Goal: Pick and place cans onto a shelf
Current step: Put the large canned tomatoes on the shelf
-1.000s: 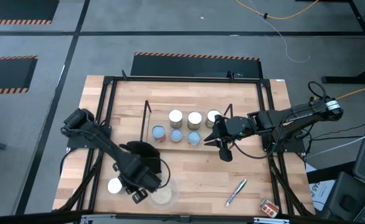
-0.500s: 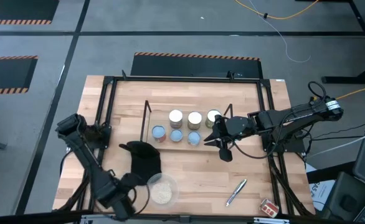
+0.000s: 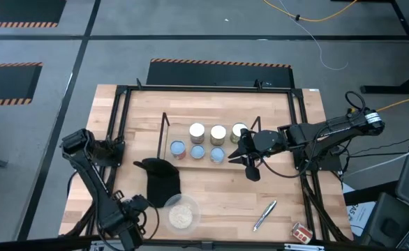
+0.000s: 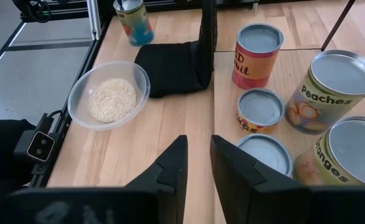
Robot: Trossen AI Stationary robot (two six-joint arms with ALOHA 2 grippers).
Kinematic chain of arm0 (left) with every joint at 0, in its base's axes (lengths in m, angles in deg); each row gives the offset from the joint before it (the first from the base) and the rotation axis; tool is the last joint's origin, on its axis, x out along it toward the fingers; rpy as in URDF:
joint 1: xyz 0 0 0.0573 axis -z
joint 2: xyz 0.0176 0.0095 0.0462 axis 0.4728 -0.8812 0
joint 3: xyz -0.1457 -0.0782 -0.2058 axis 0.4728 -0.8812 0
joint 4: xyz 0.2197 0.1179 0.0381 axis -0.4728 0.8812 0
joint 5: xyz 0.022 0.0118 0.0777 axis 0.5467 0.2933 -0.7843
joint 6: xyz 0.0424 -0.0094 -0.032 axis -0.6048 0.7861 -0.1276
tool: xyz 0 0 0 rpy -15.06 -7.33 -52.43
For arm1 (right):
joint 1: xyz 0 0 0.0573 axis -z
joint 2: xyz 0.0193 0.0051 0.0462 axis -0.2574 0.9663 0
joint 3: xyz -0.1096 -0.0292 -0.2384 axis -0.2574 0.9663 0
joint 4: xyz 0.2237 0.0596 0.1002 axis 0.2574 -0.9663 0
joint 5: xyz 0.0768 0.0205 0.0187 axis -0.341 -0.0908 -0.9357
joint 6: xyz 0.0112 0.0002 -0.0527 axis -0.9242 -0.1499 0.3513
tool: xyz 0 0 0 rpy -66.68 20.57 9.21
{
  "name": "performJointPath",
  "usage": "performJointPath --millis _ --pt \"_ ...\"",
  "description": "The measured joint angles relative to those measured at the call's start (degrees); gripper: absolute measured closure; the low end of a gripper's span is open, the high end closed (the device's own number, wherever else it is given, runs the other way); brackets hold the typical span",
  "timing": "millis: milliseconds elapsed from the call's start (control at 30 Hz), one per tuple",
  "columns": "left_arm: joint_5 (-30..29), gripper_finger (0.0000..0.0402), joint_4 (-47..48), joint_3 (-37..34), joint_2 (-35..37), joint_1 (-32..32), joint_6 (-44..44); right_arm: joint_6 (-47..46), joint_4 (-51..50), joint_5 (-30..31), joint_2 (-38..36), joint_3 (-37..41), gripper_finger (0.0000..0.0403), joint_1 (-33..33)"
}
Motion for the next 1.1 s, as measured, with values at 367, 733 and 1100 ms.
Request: performJointPath --millis 367,733,1100 --pt "-0.5 0.0350 -0.7 -0.7 0.1 0.0 -1.5 0.0 0.0 0.0 0.0 0.0 0.0328 0.0" --pt "-1.0 0.0399 -0.6 1.3 -0.3 -0.5 -4.7 0.1 0.0 0.0 0.0 0.0 0.0328 0.0" --pt "-1.4 0.0401 -0.4 18.6 -0.2 -6.8 -22.7 0.1 0.0 0.0 0.0 0.0 0.0328 0.0"
